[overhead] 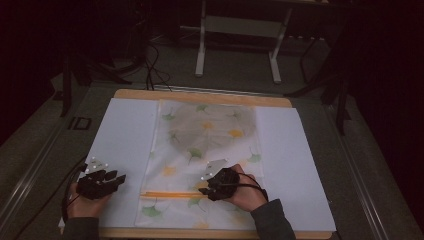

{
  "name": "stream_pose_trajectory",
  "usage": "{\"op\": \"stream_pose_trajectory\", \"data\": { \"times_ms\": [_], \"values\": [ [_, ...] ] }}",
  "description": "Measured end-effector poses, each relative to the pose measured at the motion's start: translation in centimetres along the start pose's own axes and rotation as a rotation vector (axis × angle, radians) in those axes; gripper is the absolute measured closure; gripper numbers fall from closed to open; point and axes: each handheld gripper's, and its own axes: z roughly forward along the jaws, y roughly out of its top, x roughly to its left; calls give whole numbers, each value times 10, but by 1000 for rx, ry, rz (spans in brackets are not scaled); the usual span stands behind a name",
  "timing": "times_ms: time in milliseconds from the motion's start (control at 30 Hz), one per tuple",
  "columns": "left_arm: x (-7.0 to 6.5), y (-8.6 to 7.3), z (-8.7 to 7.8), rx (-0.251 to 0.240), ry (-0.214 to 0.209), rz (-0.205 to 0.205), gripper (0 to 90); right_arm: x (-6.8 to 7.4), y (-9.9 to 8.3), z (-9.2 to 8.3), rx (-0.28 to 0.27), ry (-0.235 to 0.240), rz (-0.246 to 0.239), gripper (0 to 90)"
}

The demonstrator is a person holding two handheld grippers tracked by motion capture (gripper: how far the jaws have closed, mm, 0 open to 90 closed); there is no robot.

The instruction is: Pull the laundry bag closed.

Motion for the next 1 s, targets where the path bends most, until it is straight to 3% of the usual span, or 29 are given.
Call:
{"op": "stream_pose_trajectory", "data": {
  "times_ms": [1000],
  "values": [
    [0,0,0,6,-8,11,614,9,31,23,-1,44,-53,554]
  ]
}}
